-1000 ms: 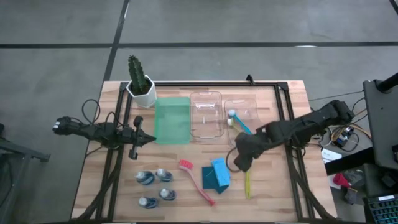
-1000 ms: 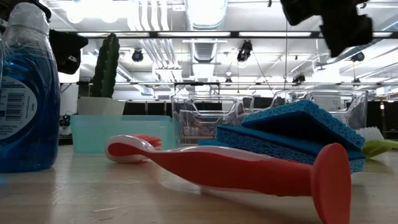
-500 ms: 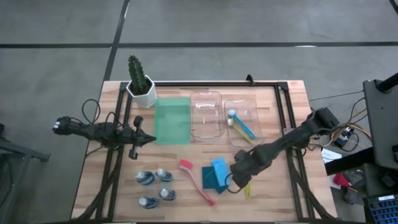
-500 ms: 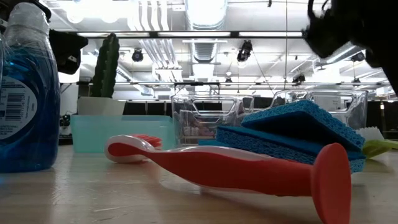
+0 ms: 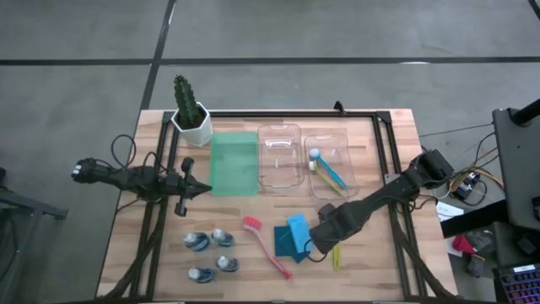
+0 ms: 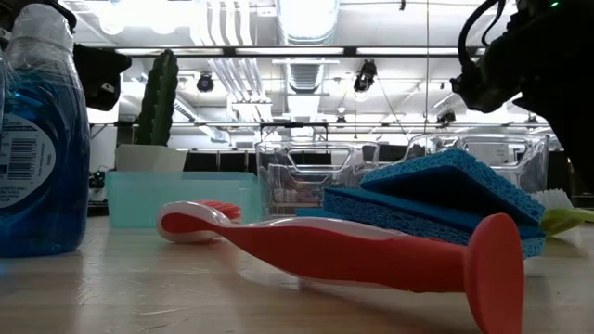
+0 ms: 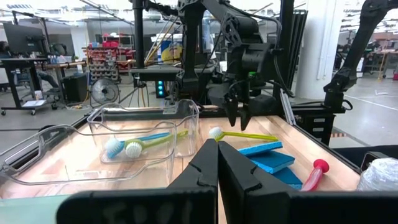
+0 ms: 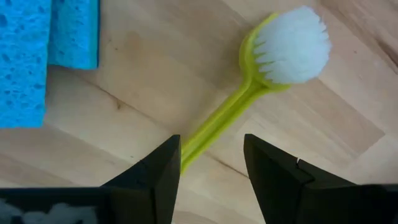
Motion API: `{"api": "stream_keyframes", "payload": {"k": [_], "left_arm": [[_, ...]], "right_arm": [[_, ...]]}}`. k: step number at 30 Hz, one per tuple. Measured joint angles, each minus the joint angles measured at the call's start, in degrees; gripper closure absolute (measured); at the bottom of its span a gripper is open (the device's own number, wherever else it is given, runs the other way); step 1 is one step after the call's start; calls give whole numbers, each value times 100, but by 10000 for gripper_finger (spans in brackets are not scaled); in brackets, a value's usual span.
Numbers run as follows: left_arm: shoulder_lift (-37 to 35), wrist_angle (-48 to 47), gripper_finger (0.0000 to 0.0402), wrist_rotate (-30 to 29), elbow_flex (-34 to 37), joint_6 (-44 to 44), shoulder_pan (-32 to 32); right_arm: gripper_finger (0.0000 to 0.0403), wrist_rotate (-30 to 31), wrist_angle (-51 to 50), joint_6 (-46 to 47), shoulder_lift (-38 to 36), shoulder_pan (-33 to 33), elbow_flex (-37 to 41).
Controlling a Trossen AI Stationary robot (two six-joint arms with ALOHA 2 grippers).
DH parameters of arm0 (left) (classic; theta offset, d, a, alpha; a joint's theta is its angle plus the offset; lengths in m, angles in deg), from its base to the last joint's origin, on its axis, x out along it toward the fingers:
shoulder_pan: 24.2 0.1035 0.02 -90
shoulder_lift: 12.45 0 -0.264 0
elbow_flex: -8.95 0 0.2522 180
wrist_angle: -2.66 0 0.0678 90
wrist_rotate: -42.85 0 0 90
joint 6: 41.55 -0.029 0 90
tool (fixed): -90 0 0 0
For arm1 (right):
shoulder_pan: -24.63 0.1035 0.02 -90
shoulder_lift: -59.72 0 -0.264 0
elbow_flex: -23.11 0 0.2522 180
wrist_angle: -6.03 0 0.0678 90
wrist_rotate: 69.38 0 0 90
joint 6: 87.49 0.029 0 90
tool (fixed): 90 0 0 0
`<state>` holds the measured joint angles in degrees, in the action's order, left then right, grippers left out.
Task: Pick & Place Kitchen Sink Supplies
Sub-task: Put the green dish brush into the right transparent bin
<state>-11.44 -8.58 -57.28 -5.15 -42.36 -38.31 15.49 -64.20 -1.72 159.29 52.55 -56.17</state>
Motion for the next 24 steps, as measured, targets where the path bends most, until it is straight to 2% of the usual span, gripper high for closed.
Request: {"api": "stream_keyframes", "payload": {"k": [5,11,24], "left_arm": [[1,0,399,-1,0,-1,-2],[1,0,399,0,0,0,-1],[25,0,399,0,0,-1,-2]], "right_arm": [[229,37,88,218,47,66,109],[231,67,714,434,82,163,365],[232,79,792,557,103,248,642]]}}
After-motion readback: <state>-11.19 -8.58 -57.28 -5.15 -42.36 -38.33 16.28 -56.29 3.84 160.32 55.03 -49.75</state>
